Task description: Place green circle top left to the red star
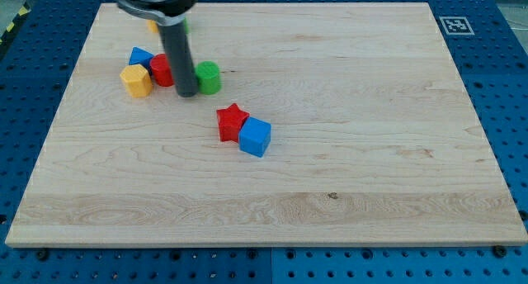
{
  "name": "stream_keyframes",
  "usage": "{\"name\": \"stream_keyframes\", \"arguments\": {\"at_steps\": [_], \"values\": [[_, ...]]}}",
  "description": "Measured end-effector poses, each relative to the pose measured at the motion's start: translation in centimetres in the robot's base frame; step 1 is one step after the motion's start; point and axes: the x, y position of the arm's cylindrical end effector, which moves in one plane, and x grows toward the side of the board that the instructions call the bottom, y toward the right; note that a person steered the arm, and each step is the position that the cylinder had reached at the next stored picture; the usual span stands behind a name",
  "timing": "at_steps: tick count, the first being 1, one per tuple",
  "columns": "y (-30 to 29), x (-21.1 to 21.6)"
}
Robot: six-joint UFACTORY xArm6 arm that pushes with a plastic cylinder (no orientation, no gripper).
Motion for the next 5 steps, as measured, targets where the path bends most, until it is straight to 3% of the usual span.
{"name": "stream_keyframes", "arguments": {"at_steps": [1, 2, 3, 5], "values": [[-1.1, -0.7], [-2.6, -4.4], [-0.6, -6.3], [3.6, -2.0]]}}
